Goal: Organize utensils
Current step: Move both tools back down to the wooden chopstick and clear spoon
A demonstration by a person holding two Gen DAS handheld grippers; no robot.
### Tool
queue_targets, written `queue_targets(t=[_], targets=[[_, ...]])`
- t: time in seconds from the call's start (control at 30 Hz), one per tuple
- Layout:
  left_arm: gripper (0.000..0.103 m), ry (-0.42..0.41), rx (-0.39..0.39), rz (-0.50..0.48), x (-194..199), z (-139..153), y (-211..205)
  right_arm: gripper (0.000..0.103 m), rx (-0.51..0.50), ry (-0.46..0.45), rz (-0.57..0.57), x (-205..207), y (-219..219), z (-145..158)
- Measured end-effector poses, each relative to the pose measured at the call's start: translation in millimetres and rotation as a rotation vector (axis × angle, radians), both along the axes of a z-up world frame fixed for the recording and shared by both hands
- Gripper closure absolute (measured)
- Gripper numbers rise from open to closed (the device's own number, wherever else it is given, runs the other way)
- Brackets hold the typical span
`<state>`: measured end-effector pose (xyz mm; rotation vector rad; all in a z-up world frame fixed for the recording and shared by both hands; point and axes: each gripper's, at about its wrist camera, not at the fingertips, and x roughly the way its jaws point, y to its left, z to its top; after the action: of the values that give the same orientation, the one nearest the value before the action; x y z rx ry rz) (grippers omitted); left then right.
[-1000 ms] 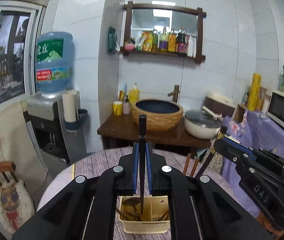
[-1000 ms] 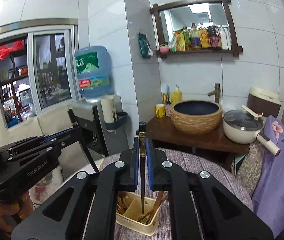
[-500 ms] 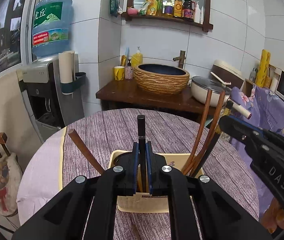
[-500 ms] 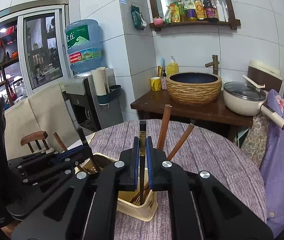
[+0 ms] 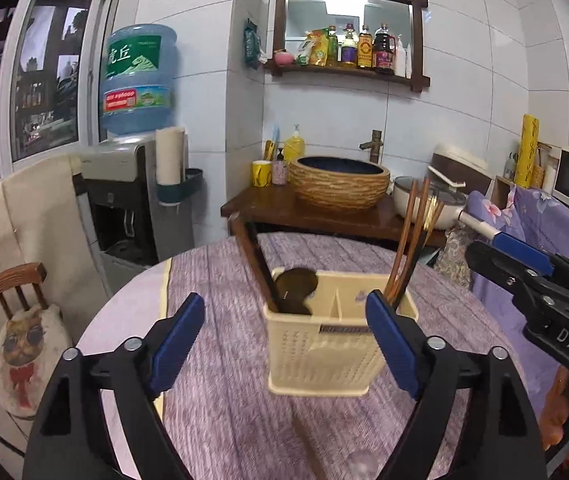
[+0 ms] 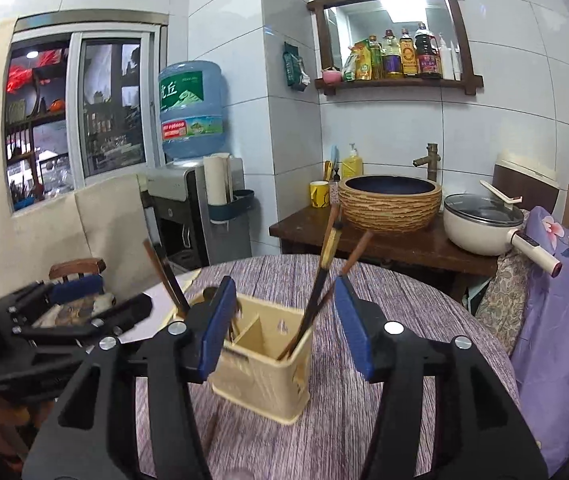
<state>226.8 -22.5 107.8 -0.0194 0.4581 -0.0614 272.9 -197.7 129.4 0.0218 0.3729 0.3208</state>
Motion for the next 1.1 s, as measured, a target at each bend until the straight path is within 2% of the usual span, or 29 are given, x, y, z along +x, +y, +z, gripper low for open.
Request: queue_targets(t=[0.03, 0.23, 0.4, 0.57, 0.77, 0.87, 1.1], targets=[[0.013, 0.009, -0.001, 0.004, -4, -5, 2, 0.045, -0.006, 0.024, 0.009, -4, 0, -8], [0.008, 0.078, 0.006, 0.054, -19, -42, 15, 0.044, -0.057, 0.125, 0.009, -23, 4, -52], [0.007, 0.148, 0.015, 0.093, -29, -72, 26, 0.044, -0.055, 0.243, 0.026, -30, 6, -92], [0.006, 0.213, 0.007, 0.13, -36, -101, 35, 0.044, -0.096, 0.314, 0.005, -40, 13, -128], [0.006, 0.283, -0.014, 0.133, -44, -128, 38, 0.044, -0.089, 0.379, 0.015, -53, 17, -153], [0.006, 0.309, 0.003, 0.124, -47, -139, 35, 0.044, -0.088, 0.401, 0.028, -57, 20, -163], [0.007, 0.321, 0.0, 0.13, -56, -148, 39, 0.044, -0.098, 0.429, 0.05, -63, 27, -175]])
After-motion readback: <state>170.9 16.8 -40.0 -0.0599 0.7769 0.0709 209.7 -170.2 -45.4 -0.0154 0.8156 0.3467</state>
